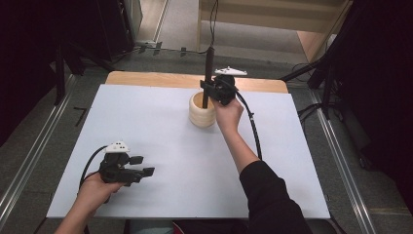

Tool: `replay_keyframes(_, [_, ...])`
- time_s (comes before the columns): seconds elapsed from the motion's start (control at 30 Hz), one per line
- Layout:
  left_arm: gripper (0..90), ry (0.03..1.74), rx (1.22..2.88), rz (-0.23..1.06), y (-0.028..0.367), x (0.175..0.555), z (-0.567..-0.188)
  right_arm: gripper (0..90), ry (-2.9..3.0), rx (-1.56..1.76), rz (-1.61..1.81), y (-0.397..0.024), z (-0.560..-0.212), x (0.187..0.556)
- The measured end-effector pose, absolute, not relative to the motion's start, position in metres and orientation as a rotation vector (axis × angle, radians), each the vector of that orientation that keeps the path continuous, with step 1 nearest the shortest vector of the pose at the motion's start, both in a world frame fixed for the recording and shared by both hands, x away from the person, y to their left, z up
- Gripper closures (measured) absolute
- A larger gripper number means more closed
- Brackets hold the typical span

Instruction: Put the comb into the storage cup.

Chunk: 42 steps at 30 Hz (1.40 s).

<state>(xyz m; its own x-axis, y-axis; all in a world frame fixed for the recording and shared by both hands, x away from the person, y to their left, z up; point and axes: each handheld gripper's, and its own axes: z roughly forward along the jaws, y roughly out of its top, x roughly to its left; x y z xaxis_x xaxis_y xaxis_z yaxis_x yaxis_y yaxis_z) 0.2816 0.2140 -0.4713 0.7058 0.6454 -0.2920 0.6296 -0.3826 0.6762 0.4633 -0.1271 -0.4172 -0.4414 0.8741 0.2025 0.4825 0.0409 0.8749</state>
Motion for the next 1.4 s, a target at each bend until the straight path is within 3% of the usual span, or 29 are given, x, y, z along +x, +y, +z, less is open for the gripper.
replay_keyframes(1.17, [31.2,0.965,2.111,0.024,0.213,0.282,-0.472,68.7,1.969,1.395,1.342,-0.127,-0.444,0.460])
replay_keyframes(1.4, [31.2,0.966,2.112,0.025,0.212,0.282,-0.472,55.5,1.967,1.381,1.361,-0.128,-0.442,0.459])
